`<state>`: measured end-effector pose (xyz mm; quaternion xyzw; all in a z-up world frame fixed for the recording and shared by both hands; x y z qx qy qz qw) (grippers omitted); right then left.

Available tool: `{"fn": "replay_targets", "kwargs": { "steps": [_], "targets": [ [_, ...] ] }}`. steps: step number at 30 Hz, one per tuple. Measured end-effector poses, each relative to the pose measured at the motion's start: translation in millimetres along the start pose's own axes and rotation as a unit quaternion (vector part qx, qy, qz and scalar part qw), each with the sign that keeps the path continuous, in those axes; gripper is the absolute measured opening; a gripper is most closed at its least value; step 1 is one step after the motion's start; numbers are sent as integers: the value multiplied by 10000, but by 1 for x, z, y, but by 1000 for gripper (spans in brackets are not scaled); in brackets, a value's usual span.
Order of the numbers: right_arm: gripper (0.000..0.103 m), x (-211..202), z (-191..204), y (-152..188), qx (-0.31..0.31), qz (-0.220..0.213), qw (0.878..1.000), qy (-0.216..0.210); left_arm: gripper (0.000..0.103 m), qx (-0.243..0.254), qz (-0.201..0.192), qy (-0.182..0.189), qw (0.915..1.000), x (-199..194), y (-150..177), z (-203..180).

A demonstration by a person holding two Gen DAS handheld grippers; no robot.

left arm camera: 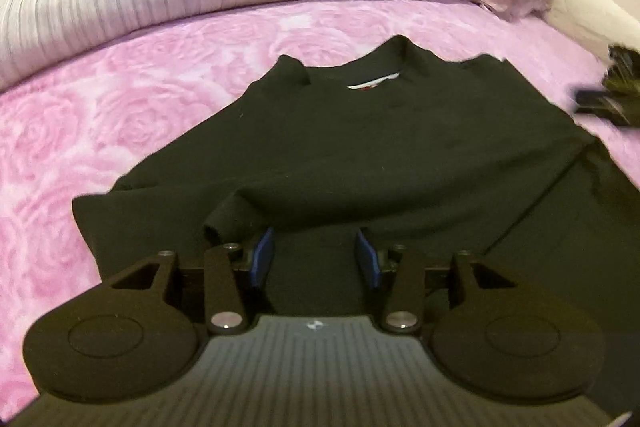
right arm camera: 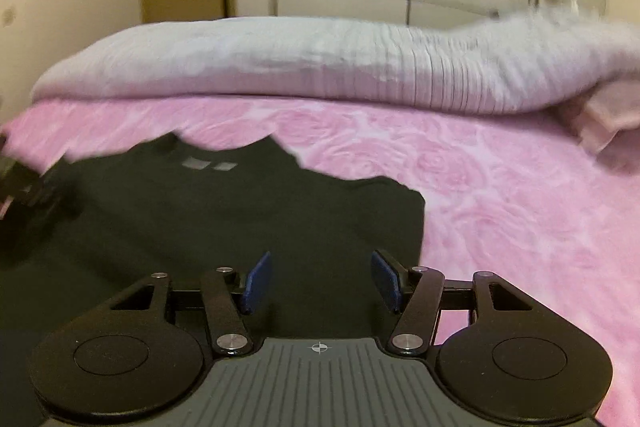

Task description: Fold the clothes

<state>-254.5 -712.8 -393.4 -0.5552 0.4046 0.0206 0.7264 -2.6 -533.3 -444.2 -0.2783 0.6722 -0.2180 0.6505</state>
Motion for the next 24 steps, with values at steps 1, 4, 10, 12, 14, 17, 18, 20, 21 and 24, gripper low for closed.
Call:
{"fn": "replay_targets", "kwargs": {
  "steps": [1,4,10,12,14,17,18,20,21,24],
  "targets": [
    [58,24,-18,-6,198,166,9996,-74,42,46,0,-6,10000,0,-1,-1],
    [58,79,-58,-10,-46,646,9962,580,42,60,-20,23,10000,1,-2,1],
    [58,54,-76,-21,126,279,9963,797,40,-131,-186,-27,9997,-5,-1,4],
    [58,30,-53,-19,-162,38,9976,676,40,-176,-306,-152,9993,-21,3,-3],
    [58,8,-21,-8,-311,-112,9988,348,41,-265,-364,-76,9990,-33,12,-12],
    [58,-4,4,36,-768,355,9957,374,41,-85,-18,-148,9999,-32,34,-20],
    [58,-8,0,48,-843,394,9946,467,44,85,44,-257,9996,-34,41,-22],
    [58,-20,-10,62,-644,524,9948,582,44,-77,136,-358,9992,-45,47,-17],
    [58,-29,-14,64,-444,589,9954,613,41,-209,153,-401,9989,-53,50,-15],
    [58,-71,-5,68,-285,470,9959,719,41,-328,82,-612,9976,-86,63,-17]
  ]
}}
Point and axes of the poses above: each gripper's, at about its wrist camera, not at the fingertips, and x roughly the way its jaws point, z to its left, y to its underside, the point moved 7 cm from there along x, roughly the way its jaws point, and after that the axes turned 1 degree about z, right-handed, at the moved point
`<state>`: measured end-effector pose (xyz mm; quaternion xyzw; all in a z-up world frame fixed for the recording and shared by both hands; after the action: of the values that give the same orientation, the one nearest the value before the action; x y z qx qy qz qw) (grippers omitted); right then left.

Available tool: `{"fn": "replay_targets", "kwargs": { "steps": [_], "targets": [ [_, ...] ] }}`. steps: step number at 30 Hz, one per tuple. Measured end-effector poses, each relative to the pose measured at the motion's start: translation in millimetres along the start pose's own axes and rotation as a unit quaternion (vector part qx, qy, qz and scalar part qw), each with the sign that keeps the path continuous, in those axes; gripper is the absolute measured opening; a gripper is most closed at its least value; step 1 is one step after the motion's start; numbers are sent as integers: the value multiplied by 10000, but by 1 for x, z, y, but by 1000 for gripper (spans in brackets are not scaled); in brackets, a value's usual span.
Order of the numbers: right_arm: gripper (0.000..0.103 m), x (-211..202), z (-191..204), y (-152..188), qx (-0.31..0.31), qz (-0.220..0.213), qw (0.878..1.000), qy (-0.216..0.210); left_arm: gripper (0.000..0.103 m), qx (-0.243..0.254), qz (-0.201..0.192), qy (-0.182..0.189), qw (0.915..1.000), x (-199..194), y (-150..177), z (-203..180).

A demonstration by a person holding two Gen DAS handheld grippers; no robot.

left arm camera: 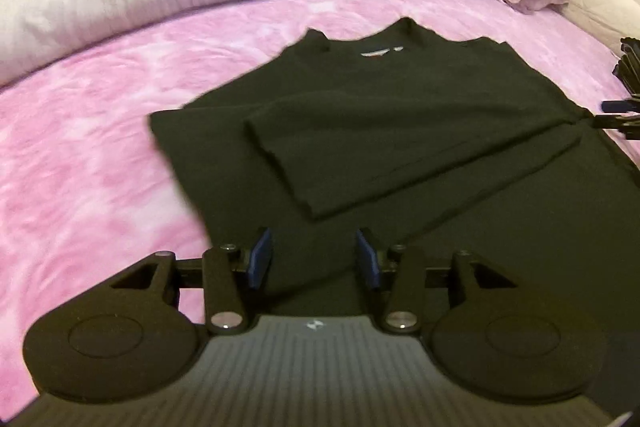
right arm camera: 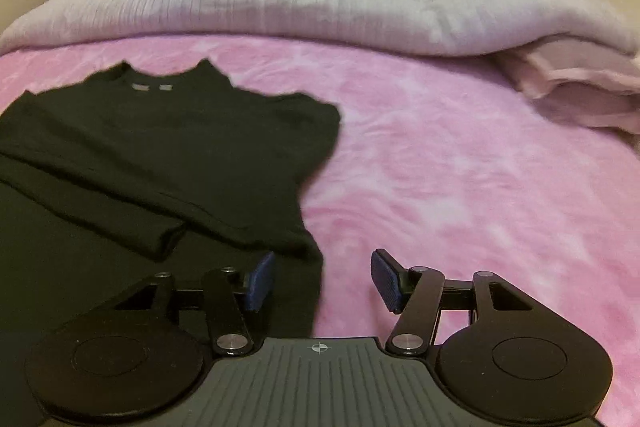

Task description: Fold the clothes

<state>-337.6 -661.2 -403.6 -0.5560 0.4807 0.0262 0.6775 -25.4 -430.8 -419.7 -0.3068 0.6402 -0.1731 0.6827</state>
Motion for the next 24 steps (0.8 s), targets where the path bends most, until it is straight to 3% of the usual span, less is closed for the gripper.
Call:
{"fn": "replay_targets", "kwargs": {
  "steps": [3,6,10,14,21,24],
  "targets": [
    [58,-41,14,21,118,2,9998,-172,42,-113,2,6,9999,-30,28,-11],
    [58,-65,33,57,272,280,9982,-454,43,-123,118,83,9998,-54,66,-32],
    [59,-102,48,108,17,417,9987,-278,44,186,1,-199,9996,-85,122,-57],
    [61,-138,43,143,361,509,9978,-215,46,-218,0,-290,9993,-119,162,-66],
    [65,-183,53,170,123,588,9982,-43,47,109,-101,-690,9975,-167,201,-89],
    [65,-213,70,168,-265,271,9992,-111,56,559,-258,-730,9954,-196,211,-107]
  ]
}}
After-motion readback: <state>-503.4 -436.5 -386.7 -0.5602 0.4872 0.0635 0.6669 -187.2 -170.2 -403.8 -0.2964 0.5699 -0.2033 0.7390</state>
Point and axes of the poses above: each gripper's, at about its wrist camera, not at the fingertips, and x roughly the way its jaws point, z to its left, y to its underside, the point moved 7 cm from there along x, roughly the way its jaws point, and after that the axes turned 1 degree about z, right-handed, at the moved point
